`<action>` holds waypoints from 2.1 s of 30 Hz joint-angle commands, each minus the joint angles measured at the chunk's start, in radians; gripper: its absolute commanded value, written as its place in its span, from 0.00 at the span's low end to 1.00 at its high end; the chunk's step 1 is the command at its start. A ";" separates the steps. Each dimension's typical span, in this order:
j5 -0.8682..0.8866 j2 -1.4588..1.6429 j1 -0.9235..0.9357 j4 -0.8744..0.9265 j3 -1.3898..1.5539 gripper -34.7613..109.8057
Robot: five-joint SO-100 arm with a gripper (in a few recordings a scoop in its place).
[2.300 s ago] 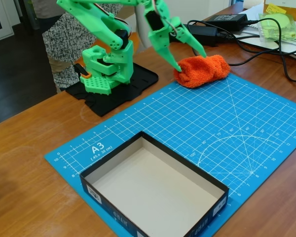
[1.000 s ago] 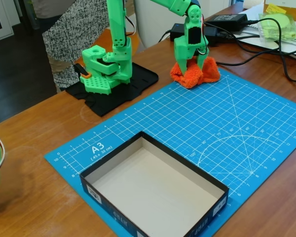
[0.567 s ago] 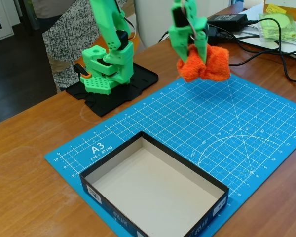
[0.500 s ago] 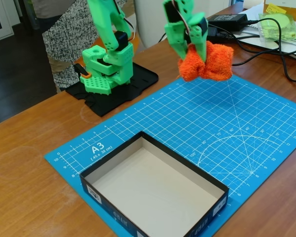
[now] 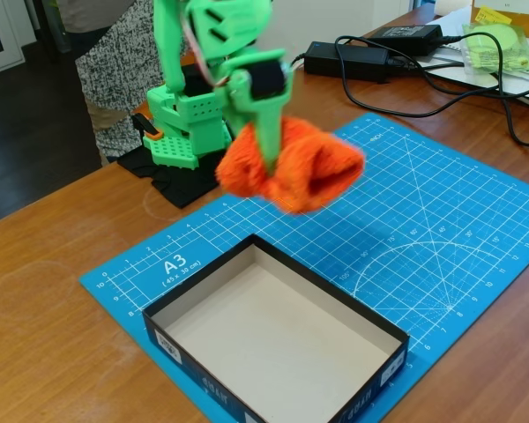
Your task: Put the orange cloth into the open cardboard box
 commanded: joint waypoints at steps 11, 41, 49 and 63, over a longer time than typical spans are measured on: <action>0.005 -0.417 0.109 -0.021 -0.334 0.24; 0.018 -0.782 0.107 0.500 -1.101 0.39; -0.003 -0.147 0.071 0.345 -0.431 0.28; -0.017 1.485 -0.160 -0.173 1.183 0.29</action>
